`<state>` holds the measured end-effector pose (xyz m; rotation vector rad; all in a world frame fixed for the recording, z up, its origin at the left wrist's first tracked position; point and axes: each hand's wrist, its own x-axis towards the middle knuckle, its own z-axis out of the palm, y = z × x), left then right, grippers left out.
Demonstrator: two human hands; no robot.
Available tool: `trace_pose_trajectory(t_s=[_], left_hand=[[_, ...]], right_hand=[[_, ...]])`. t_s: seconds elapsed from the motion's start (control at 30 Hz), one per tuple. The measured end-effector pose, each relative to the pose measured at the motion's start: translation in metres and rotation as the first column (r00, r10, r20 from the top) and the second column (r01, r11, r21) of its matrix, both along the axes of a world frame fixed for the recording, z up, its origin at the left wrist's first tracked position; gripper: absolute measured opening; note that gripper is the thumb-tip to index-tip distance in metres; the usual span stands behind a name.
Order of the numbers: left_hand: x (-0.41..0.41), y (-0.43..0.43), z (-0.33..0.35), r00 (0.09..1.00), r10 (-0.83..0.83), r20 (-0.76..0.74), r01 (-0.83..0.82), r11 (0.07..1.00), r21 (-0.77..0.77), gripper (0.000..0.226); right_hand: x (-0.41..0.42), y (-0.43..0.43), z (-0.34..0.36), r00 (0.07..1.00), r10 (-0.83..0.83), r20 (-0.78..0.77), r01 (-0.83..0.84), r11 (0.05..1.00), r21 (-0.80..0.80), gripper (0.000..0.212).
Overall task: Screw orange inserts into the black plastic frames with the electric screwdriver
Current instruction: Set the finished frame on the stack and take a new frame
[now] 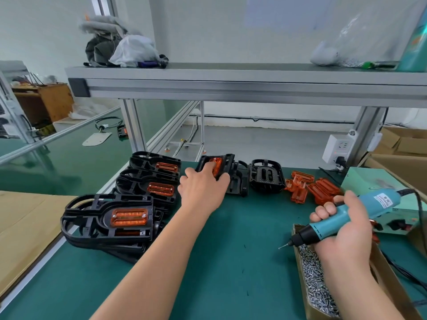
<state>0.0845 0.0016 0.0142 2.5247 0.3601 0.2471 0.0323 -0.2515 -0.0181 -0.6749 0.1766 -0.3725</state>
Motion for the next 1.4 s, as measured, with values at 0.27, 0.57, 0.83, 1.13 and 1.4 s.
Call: trace_pose_trajectory(t_s=[0.27, 0.57, 0.83, 1.13, 1.4], left_hand=[[0.054, -0.004, -0.030, 0.991, 0.123, -0.046, -0.114, 0.982, 0.152, 0.046], [0.068, -0.004, -0.046, 0.976, 0.217, -0.033, -0.199, 0.937, 0.287, 0.042], [0.070, -0.001, -0.054, 0.978, 0.210, -0.002, -0.196, 0.916, 0.350, 0.038], [0.062, -0.002, -0.064, 0.991, 0.015, 0.130, -0.073, 0.886, 0.458, 0.029], [0.037, -0.021, -0.076, 0.941, -0.334, 0.053, 0.245, 0.781, 0.575, 0.037]], right_hand=[[0.000, 0.003, 0.001, 0.998, 0.063, 0.008, -0.063, 0.998, -0.021, 0.024], [0.000, 0.003, 0.002, 0.996, 0.087, 0.016, -0.086, 0.995, -0.042, 0.025], [0.000, 0.006, 0.005, 0.995, 0.096, 0.021, -0.095, 0.994, -0.050, 0.025], [-0.001, 0.006, 0.005, 0.995, 0.101, 0.020, -0.100, 0.994, -0.053, 0.024], [0.000, 0.005, 0.004, 0.994, 0.108, 0.026, -0.106, 0.993, -0.059, 0.025]])
